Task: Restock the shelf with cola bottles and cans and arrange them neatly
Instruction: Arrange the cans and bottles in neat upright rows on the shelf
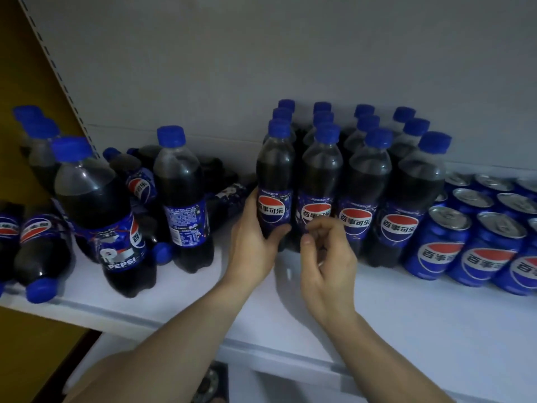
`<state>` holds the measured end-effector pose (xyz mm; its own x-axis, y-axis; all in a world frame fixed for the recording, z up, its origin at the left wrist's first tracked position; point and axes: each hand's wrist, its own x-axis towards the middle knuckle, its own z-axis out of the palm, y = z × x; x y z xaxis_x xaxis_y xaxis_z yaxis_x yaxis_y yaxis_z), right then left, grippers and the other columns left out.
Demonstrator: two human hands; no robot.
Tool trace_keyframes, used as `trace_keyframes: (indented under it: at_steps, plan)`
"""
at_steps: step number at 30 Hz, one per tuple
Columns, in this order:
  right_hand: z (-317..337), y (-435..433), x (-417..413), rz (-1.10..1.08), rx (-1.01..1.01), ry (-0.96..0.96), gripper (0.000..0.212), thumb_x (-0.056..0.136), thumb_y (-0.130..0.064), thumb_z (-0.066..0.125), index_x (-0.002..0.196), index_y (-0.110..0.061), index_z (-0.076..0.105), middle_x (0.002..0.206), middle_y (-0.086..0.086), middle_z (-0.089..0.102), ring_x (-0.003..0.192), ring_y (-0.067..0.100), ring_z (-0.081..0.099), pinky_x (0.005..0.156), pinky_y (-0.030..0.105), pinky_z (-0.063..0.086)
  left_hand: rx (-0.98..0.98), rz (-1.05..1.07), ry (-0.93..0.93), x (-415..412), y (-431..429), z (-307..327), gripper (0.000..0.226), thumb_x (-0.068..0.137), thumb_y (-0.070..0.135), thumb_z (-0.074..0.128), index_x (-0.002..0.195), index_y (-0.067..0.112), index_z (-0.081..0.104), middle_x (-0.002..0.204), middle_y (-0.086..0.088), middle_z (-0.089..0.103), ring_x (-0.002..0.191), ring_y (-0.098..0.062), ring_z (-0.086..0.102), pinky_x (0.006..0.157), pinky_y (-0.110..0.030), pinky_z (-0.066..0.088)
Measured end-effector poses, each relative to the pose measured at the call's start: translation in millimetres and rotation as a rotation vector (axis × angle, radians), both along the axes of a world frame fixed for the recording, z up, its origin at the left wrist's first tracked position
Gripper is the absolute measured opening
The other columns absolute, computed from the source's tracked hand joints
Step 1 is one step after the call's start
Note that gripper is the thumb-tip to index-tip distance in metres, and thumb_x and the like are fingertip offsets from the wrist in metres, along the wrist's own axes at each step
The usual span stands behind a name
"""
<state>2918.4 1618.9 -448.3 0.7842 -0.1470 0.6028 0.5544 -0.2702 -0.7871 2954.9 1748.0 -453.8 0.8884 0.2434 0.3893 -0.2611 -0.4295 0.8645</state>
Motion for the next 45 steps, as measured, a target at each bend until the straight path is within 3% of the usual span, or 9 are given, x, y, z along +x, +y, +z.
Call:
trace_keyframes:
  at_steps: [8, 13, 17, 21, 25, 33, 38, 41, 45]
  plan:
    - [-11.0, -1.2, 12.7, 0.094, -0.13, 0.207, 0.024, 0.092, -0.004, 0.06, 0.105, -0.023, 0.053, 0.091, -0.01, 0.064, 0.086, 0.008, 0.062, 0.071, 0.016, 0.046, -0.106, -0.054, 0.062, 9.0, -1.1, -15.2, 0.087, 0.074, 0.011, 0.085, 0.146, 0.029, 0.04, 0.132, 0.01, 0.063, 0.121, -0.004, 0.059, 0.103, -0.035, 0.051]
    - [-15.0, -2.5, 13.3, 0.085, -0.185, 0.222, 0.022, 0.092, -0.008, 0.06, 0.109, -0.021, 0.052, 0.094, -0.006, 0.064, 0.085, 0.008, 0.061, 0.072, 0.019, 0.047, -0.128, -0.051, 0.068, 10.0, -0.7, -18.2, 0.084, 0.066, 0.021, 0.09, 0.139, 0.026, 0.05, 0.124, 0.011, 0.068, 0.115, -0.005, 0.064, 0.099, -0.041, 0.054]
    - [-16.3, 0.6, 15.6, 0.059, -0.216, 0.215, 0.021, 0.092, -0.013, 0.059, 0.109, -0.022, 0.051, 0.087, -0.005, 0.063, 0.078, 0.008, 0.06, 0.069, 0.022, 0.047, -0.21, -0.044, 0.067, 5.6, -1.1, -15.1, 0.095, 0.06, 0.031, 0.09, 0.144, 0.024, 0.047, 0.128, 0.008, 0.067, 0.118, -0.006, 0.064, 0.102, -0.043, 0.053]
    - [-14.3, -0.7, 9.5, 0.048, -0.212, 0.184, 0.022, 0.093, -0.015, 0.06, 0.111, -0.023, 0.051, 0.082, -0.006, 0.062, 0.076, 0.008, 0.059, 0.066, 0.021, 0.046, -0.171, -0.125, 0.108, -18.3, 6.6, -14.3, 0.08, 0.072, 0.029, 0.086, 0.142, 0.027, 0.049, 0.134, 0.011, 0.064, 0.126, -0.007, 0.059, 0.108, -0.043, 0.048]
    - [4.2, 9.4, -7.2, 0.044, -0.198, 0.151, 0.023, 0.095, -0.015, 0.061, 0.112, -0.026, 0.05, 0.081, -0.009, 0.061, 0.076, 0.008, 0.059, 0.065, 0.019, 0.045, -0.211, -0.124, 0.084, -61.0, 31.4, -6.1, 0.066, 0.089, 0.014, 0.075, 0.147, 0.022, 0.044, 0.145, 0.007, 0.053, 0.133, -0.003, 0.05, 0.114, -0.031, 0.041]
    - [48.0, 53.7, -38.1, 0.09, -0.496, 0.222, 0.035, 0.094, -0.021, 0.063, 0.126, -0.029, 0.052, 0.103, -0.009, 0.061, 0.083, 0.005, 0.061, 0.081, 0.031, 0.053, -0.242, -0.052, -0.193, -121.2, 83.4, 33.0, 0.031, 0.094, 0.005, 0.066, 0.123, 0.017, 0.061, 0.117, 0.005, 0.067, 0.111, -0.014, 0.065, 0.088, -0.024, 0.055]
    - [51.7, 81.3, -38.5, 0.176, -0.372, 0.279, 0.052, 0.091, -0.019, 0.069, 0.139, -0.023, 0.048, 0.114, -0.012, 0.061, 0.101, 0.0, 0.059, 0.084, 0.012, 0.045, -0.208, 0.0, -0.382, -142.2, 111.1, 61.8, 0.027, 0.093, 0.001, 0.065, 0.112, 0.02, 0.061, 0.103, 0.006, 0.066, 0.1, -0.018, 0.065, 0.077, -0.021, 0.052]
    - [39.2, 99.6, -29.7, 0.207, -0.332, 0.299, 0.066, 0.088, -0.016, 0.071, 0.147, -0.021, 0.04, 0.133, -0.007, 0.056, 0.12, 0.008, 0.054, 0.098, 0.022, 0.043, -0.304, 0.051, -0.363, -145.6, 129.7, 54.8, 0.019, 0.093, 0.008, 0.066, 0.108, 0.019, 0.061, 0.096, 0.004, 0.066, 0.093, -0.015, 0.065, 0.076, -0.023, 0.052]
    - [29.2, 117.3, 2.4, 0.224, -0.355, 0.279, 0.058, 0.092, 0.0, 0.055, 0.145, -0.02, 0.043, 0.14, 0.001, 0.056, 0.128, 0.018, 0.054, 0.109, 0.04, 0.045, -0.279, 0.18, -0.321, -141.9, 143.4, 34.2, 0.028, 0.084, 0.025, 0.072, 0.109, 0.026, 0.059, 0.1, 0.008, 0.064, 0.093, -0.014, 0.063, 0.078, -0.022, 0.049]
